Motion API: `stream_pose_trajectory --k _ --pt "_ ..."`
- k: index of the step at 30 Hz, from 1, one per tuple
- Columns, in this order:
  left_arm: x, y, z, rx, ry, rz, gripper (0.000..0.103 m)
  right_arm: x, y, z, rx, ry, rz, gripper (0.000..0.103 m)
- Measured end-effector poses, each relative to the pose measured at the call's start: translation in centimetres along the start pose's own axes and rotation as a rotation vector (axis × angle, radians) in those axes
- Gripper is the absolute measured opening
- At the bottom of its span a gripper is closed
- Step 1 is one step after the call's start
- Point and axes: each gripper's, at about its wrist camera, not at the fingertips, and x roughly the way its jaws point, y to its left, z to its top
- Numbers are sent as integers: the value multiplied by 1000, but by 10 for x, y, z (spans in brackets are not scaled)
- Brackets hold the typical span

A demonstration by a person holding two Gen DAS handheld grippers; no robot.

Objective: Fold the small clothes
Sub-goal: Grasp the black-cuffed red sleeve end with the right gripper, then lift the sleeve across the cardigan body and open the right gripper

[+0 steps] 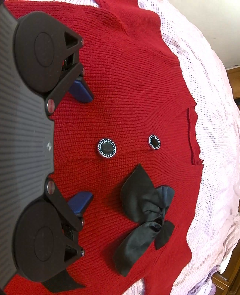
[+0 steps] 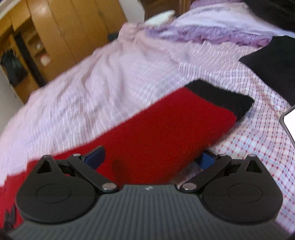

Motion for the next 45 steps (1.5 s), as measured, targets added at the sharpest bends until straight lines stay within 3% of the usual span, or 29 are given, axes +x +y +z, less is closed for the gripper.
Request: stream_pose_trajectory --k 1,3,4,5,6,10,18,25,39,45 --pt "1 0 1 -1 1 2 103 0 -2 0 18 -21 10 96" --pt "2 -1 2 -3 2 6 103 -1 -7 1 46 -59 19 57" --pt "2 -1 2 -3 3 6 103 -2 -8 3 49 -68 12 47" --pt "2 -1 3 -3 4 6 103 -3 -10 4 48 -74 1 24" --pt "3 -1 3 -3 5 5 103 -5 -11 5 52 -81 3 16" --pt "2 -1 2 -6 -5 9 103 -30 -11 8 48 -137 82 14" --pt "-4 -1 0 4 -14 9 103 -92 30 15 -68 -220 198 13" --pt "-21 15 4 -28 -6 -37 103 -128 78 22 -146 -224 276 13" --pt "-61 73 -3 -19 -57 35 103 -157 190 7 -202 -212 389 13" --pt "-71 114 2 -71 -83 65 103 -162 243 -9 -227 -199 456 13"
